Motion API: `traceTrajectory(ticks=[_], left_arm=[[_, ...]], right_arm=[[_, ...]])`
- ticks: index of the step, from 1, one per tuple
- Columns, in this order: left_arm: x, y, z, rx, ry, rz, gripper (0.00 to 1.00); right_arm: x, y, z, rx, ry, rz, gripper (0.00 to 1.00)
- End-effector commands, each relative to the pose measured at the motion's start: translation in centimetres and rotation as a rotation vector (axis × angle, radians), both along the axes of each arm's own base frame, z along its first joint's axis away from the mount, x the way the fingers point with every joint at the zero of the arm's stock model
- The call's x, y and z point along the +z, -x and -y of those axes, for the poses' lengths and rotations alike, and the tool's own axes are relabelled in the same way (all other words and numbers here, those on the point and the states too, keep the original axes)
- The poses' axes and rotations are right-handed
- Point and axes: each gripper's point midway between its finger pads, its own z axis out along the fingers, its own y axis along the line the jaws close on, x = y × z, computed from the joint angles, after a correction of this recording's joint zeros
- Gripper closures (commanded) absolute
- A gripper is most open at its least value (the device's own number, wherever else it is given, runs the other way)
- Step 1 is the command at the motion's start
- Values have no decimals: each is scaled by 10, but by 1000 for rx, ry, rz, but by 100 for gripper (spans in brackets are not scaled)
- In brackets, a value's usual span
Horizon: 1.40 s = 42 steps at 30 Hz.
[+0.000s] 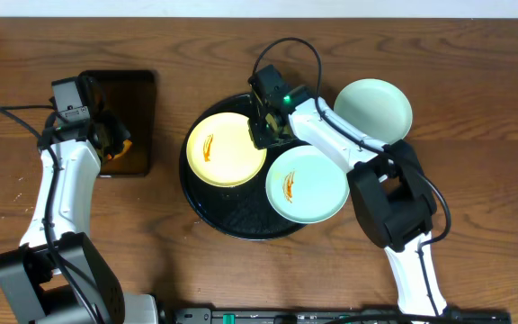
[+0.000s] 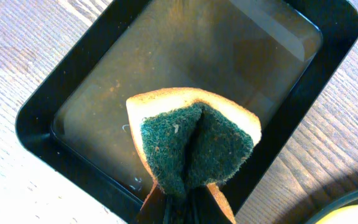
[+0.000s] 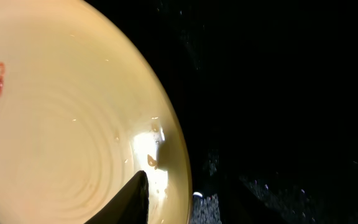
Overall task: Clean dirty plates on tray and stack at the side
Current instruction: 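Bring the sponge with the left gripper onto the yellow plate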
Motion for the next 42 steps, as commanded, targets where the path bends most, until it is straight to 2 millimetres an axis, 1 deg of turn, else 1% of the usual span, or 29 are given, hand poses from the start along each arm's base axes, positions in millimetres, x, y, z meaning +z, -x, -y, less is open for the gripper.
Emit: traceTrajectory(ticks=[1,3,4,7,9,10,13,17,20,26,28,29,34,37,39,42], left_arm=[[0,2,-1,-13,-11,-5,92],[0,2,-1,-13,-11,-5,92],[0,2,-1,-13,-11,-6,93],[0,2,2,-24,8,-3,93],[-1,-1,14,-59,62,12,92],[0,-4,22,-90,97,22,93],[1,-9,49,-211,167,41,92],[0,-8,77,-282,209,27,93],[-3,-7,97,-331,215,8,92],[-11,-4,143,-446,221,-20,92],[-17,-4,155,-462,230,-30,92],[-24,-4,163,-476,236,-47,92],[-54,0,183,-475,273,-127,93],[-70,3,194,-477,290,-167,93],[-78,5,202,-479,298,-189,92],[-84,7,213,-503,298,-202,93]], right_arm=[[-26,7,-3,2,31,-40,68],[-32,8,-2,-5,37,-54,75],[-32,8,-2,-11,37,-56,77],[-32,8,-2,-11,35,-54,89],[-32,7,-3,-10,33,-52,98],[-32,8,-3,-10,33,-51,99],[-32,8,-3,-10,33,-51,99],[-32,8,-3,-10,32,-52,99],[-32,9,-4,-7,24,-58,99],[-31,10,-6,-4,17,-63,99],[-31,10,-7,-2,12,-67,99],[-31,11,-7,0,11,-68,99],[-29,19,-16,75,-36,-92,99],[-29,21,-15,79,-35,-100,99],[-30,22,-14,84,-31,-104,99],[-30,23,-13,85,-28,-109,99]])
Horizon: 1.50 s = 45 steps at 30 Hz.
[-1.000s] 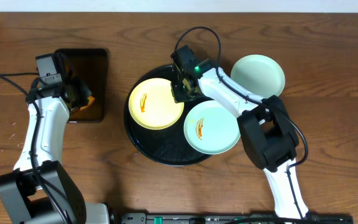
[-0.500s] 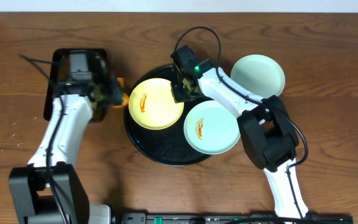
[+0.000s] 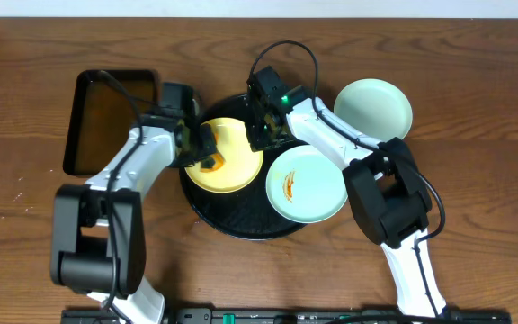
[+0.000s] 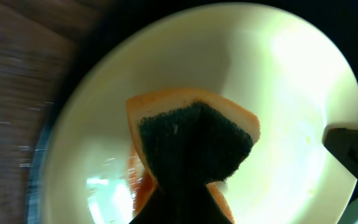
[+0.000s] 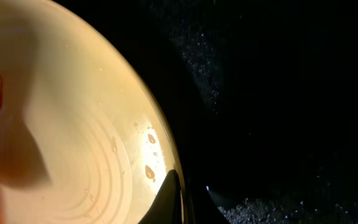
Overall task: Clean dirty plates on tray and stack at the side
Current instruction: 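Bring the sponge with the left gripper onto the yellow plate, then scrub the yellow plate with the sponge in the left gripper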
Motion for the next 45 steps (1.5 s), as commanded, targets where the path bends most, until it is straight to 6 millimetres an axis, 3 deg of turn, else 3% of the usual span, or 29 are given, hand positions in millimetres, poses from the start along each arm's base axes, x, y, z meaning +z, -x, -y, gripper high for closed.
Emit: traceTrajectory(ticks=[1,9,26,35,41,45], left_arm=[[-4,5,15,-14,19,-15,93],[-2,3,36,-33,34,9,93],[-10,8,33,-29,24,2,93],[-28,18,19,-25,-54,-36,92],[-40,23,-30,32,-328,-58,92],[-37,20,-41,-58,-418,-39,92]], right_arm=[[-26,16,-1,43,28,-64,99],[-26,18,0,44,33,-71,99],[-26,18,0,44,33,-70,99],[-26,19,1,44,34,-73,99],[-27,19,1,44,36,-74,99],[-27,19,1,44,36,-74,99]])
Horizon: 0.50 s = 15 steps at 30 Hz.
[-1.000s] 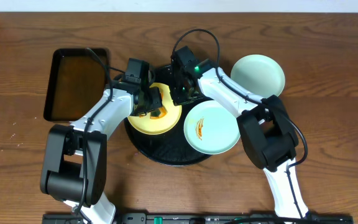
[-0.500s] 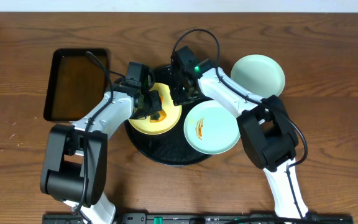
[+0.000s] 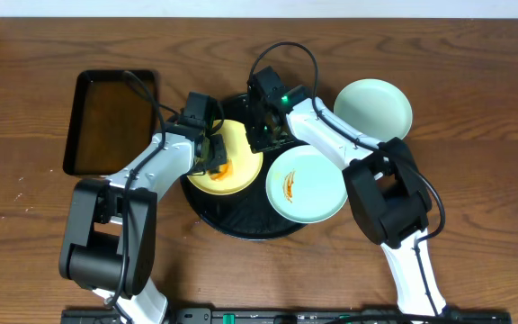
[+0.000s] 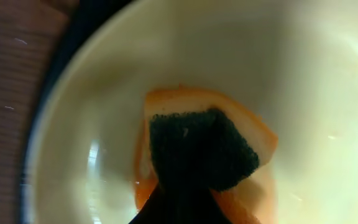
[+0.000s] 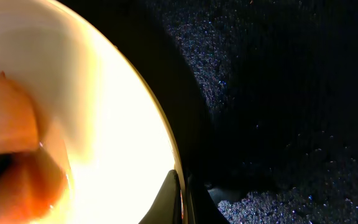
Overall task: Clean dirty plates on tray and stack at the side
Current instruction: 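Scrub the yellow plate with the sponge in the left gripper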
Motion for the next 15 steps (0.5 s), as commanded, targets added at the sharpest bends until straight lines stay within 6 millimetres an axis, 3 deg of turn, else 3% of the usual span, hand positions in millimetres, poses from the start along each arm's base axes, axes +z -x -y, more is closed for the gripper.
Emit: traceTrajectory(ticks=[1,9,15], left_arm=[[-14,8,-39,-40,-227,-38,92],[22,-9,-40,-23,-236,46,92],[43,-13,-10,-64,-56,102,92]], right_arm=[[-26,15,1,36,39,-55,99],[-26,15,1,36,40,-57,99],[-26,14,1,35,38,-54,99]])
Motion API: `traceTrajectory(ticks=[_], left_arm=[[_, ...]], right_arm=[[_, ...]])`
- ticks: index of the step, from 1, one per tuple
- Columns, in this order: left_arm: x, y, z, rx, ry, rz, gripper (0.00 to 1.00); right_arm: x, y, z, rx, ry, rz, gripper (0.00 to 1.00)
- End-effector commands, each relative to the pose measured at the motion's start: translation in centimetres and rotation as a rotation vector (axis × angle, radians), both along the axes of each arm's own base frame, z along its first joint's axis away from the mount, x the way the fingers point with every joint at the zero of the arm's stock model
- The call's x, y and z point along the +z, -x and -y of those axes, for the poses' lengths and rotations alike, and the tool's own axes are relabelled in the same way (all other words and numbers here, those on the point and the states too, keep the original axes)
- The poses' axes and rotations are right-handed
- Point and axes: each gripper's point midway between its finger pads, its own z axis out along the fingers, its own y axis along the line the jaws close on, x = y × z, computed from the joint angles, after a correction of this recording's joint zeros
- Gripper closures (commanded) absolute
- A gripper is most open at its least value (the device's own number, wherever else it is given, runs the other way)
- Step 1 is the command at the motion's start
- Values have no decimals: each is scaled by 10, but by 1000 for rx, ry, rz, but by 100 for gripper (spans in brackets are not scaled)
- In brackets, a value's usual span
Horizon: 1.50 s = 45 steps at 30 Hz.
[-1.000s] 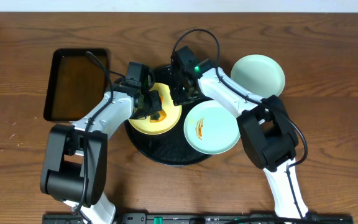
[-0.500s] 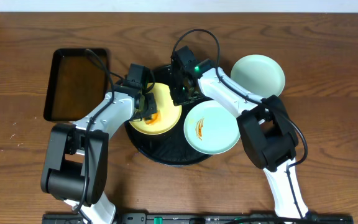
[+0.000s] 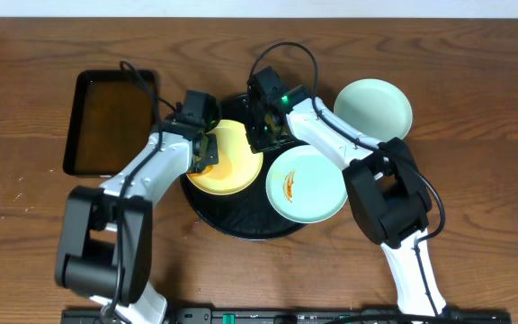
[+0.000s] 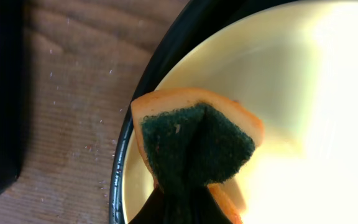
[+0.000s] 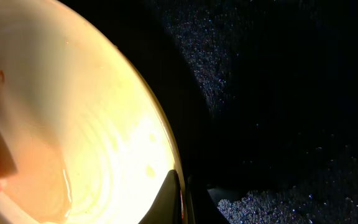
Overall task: Clean dirty plates on tray and stack at the side
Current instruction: 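Scrub the yellow plate with the sponge in the left gripper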
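Observation:
A yellow plate [image 3: 229,160] lies on the round black tray [image 3: 232,220], its surface wet and smeared orange. My left gripper [image 3: 207,151] is shut on a folded orange sponge with a green scouring face [image 4: 194,144], held over the plate's left rim. My right gripper [image 3: 261,135] is shut on the yellow plate's right rim [image 5: 169,155], one dark finger [image 5: 169,199] showing inside the rim. A pale green plate [image 3: 307,183] with an orange stain lies on the tray's right side. Another pale green plate [image 3: 373,109] sits on the table at the right.
A black rectangular basin of water [image 3: 106,120] stands on the wooden table at the left. In the left wrist view its dark corner shows beside the tray's rim [image 4: 118,186]. Cables run above both arms.
My left gripper has moved the sponge from the plate's middle to its left rim. The orange stain there is now smeared thin. My right gripper still holds the plate's right rim.
First my left gripper held the sponge over the water basin while my right gripper held the stained yellow plate's rim. Then the sponge was on the plate's left part, later pressed on its middle. Now it sits at the left rim and the stain is smeared.

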Motion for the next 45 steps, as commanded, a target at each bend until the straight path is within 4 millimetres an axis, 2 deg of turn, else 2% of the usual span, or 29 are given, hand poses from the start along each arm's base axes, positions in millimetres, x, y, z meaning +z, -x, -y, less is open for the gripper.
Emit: traceTrajectory(ticks=[1,5,11,18,23,29,33,37,41,45], left_arm=[[20,-8,21,-41,128,44,92],[15,-13,49,-77,282,52,92],[-9,-29,54,28,333,70,92],[-46,-34,55,77,341,30,92],[-55,-29,39,14,269,5,92],[-60,-16,-9,64,130,-55,92],[-54,-9,-33,123,107,-78,93],[-38,-10,-44,125,104,-54,92],[-8,-18,-45,125,113,26,93],[33,-25,-45,119,126,133,93]], right_arm=[[-26,14,1,35,37,-51,99],[-26,13,0,35,34,-48,99],[-26,13,0,35,35,-48,99],[-26,13,0,36,34,-47,99],[-26,13,1,34,41,-45,99],[-26,13,1,34,41,-45,99],[-26,12,1,33,41,-44,99],[-26,12,1,33,41,-44,99],[-26,12,2,32,44,-43,99],[-26,12,2,32,43,-42,99]])
